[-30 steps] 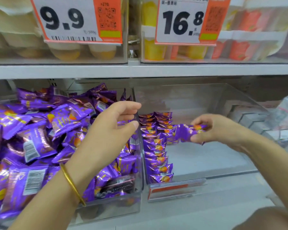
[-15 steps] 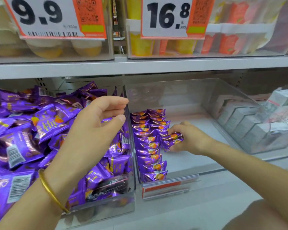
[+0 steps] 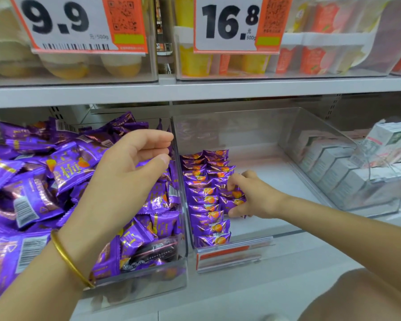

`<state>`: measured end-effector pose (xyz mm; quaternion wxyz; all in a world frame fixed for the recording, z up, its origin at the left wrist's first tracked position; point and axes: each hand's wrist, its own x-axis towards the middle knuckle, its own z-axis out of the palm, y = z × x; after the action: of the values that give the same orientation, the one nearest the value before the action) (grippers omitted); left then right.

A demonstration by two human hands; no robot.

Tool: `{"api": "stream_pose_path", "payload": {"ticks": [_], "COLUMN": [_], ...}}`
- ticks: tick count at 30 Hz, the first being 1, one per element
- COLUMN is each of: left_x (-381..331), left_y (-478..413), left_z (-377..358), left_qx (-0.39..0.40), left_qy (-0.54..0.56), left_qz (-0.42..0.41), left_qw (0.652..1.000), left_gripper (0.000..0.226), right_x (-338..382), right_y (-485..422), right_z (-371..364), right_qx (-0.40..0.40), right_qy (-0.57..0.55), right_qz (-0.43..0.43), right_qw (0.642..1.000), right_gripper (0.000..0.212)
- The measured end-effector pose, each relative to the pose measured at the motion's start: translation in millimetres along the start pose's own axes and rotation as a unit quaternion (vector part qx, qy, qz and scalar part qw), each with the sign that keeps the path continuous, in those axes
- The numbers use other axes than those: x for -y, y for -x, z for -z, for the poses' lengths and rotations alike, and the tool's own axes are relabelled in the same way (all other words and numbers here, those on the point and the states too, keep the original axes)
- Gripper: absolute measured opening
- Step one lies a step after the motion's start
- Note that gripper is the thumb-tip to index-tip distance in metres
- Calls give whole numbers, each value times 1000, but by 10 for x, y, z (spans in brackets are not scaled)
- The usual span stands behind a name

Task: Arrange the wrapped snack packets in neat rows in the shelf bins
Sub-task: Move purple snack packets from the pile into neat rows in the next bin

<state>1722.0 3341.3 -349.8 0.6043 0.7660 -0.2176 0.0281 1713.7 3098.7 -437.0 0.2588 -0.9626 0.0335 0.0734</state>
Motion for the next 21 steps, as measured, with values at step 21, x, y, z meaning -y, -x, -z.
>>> {"api": "stream_pose_path", "payload": {"ticks": [21], "left_x": [21], "left_y": [33], "left_z": [494], "left_qx": [-43], "left_qy": [-114], "left_qz": [-99], "left_qw": [988], "left_gripper": [27], "right_x": [280], "right_y": [283], "right_z": [305], "right_qx": [-143], "right_qy": [42], "right_qz": [-1], "right_qw": [989], "right_gripper": [39]}}
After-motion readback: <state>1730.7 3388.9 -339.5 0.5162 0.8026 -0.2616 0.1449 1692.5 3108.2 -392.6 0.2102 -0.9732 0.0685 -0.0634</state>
